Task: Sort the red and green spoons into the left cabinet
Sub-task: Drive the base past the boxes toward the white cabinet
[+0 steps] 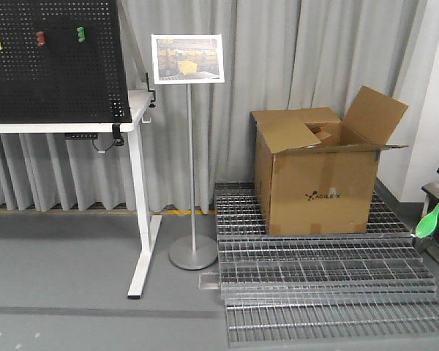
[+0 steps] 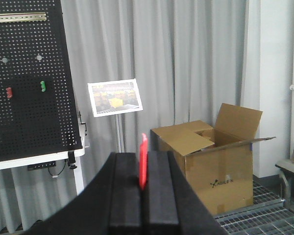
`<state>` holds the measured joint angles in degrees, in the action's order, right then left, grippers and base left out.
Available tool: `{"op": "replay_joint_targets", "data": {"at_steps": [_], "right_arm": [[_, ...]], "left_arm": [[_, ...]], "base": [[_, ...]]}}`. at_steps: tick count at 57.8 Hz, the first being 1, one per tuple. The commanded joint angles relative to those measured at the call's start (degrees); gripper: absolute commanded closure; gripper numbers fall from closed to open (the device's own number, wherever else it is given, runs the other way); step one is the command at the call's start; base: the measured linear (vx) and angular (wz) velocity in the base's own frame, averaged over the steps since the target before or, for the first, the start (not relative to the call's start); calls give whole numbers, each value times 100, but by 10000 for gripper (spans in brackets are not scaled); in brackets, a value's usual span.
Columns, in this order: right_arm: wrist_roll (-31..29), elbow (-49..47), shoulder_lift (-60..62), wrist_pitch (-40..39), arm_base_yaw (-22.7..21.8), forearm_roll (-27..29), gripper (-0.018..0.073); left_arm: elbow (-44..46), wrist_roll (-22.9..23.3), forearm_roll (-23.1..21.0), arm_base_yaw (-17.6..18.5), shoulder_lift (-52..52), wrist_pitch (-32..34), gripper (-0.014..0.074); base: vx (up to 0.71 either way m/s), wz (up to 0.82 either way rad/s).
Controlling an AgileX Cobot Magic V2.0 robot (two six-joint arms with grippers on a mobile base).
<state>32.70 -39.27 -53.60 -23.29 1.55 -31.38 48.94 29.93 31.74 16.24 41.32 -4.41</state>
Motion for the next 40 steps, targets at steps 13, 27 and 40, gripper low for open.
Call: {"op": "replay_joint_targets", "data": {"at_steps": [13,27,40], "right_arm": [[9,-175,64,-375,-20,68,568],[9,-175,64,-375,-20,68,568],[9,-175,64,-375,-20,68,568]], "left_arm": [[161,41,-31,41,-25,359,603],[161,41,-31,41,-25,354,603],[161,41,-31,41,-25,348,603]], "base": [[48,-5],[44,-11],[40,-14]]}}
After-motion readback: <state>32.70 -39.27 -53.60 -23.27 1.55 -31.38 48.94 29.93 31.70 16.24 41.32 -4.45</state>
